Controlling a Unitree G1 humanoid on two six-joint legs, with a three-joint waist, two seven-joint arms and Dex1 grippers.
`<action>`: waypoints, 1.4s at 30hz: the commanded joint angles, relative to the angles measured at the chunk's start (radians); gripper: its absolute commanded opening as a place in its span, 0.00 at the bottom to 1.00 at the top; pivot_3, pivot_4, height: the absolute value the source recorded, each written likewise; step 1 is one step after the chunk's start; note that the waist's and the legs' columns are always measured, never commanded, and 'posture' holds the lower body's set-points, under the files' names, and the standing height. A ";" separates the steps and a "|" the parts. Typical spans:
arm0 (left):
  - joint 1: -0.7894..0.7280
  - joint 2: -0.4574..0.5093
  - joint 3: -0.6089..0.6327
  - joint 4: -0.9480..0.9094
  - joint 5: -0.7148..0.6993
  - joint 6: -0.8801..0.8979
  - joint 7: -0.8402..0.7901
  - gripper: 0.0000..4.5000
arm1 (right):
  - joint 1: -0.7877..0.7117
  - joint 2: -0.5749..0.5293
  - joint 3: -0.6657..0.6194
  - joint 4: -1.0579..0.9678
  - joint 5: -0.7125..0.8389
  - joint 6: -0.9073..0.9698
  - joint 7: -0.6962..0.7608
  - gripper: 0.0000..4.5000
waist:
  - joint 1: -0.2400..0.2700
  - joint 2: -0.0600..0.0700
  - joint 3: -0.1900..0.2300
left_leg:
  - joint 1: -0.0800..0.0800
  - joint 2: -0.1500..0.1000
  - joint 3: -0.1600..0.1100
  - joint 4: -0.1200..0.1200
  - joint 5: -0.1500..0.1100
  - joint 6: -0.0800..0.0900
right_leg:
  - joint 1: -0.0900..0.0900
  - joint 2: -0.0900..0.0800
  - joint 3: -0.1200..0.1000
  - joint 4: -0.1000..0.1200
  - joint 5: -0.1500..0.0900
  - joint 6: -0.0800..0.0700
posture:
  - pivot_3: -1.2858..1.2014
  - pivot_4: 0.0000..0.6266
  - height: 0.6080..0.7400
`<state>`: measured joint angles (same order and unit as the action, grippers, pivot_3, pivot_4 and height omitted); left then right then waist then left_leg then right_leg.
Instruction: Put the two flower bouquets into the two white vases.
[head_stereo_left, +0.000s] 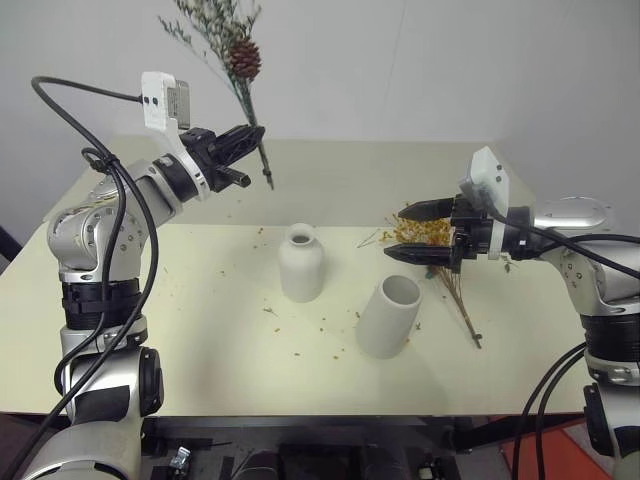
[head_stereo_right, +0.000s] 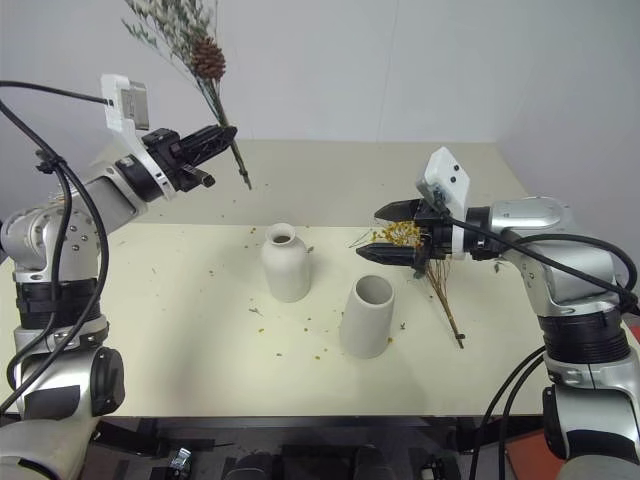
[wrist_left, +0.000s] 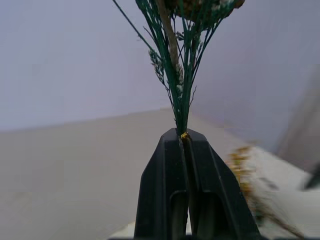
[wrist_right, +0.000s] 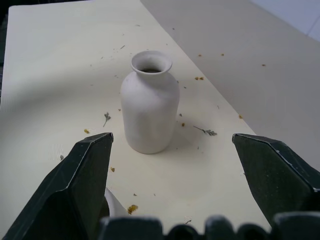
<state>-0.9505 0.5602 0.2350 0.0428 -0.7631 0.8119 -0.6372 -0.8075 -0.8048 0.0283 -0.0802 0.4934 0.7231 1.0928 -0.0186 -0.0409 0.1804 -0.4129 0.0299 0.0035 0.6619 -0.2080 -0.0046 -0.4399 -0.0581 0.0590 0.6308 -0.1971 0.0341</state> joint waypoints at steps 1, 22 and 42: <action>0.032 0.020 -0.026 -0.064 -0.044 -0.034 -0.171 0.00 | -0.014 -0.001 -0.033 -0.013 0.000 -0.027 -0.011 1.00 | -0.002 0.000 0.000 | 0.000 0.000 0.000 0.000 0.000 0.000 | 0.000 0.000 0.000 0.000 0.000 0.000 | 0.52 0.24 1.00; 0.129 -0.029 -0.184 0.017 0.235 -0.304 -0.278 0.00 | 0.015 0.008 -0.063 -0.058 0.026 -0.008 -0.053 1.00 | 0.000 0.000 0.000 | 0.002 0.000 0.000 0.000 0.000 0.000 | 0.001 0.001 0.000 0.000 0.000 0.000 | 0.52 0.24 1.00; 0.229 -0.039 -0.175 -0.063 0.256 -0.265 -0.217 0.44 | 0.029 0.006 -0.065 -0.071 0.046 -0.005 -0.064 1.00 | 0.000 0.000 0.000 | 0.002 0.001 0.000 0.000 0.000 0.000 | 0.001 0.001 0.000 0.000 0.000 0.000 | 0.52 0.24 1.00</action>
<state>-0.7110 0.5091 0.0330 0.0266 -0.5079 0.5481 -0.8670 -0.7741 -0.7912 0.0046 -0.1200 0.5261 0.7228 1.0329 -0.0191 -0.0409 0.1804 -0.4111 0.0309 0.0035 0.6619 -0.2080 -0.0044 -0.4387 -0.0573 0.0591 0.6305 -0.1971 0.0341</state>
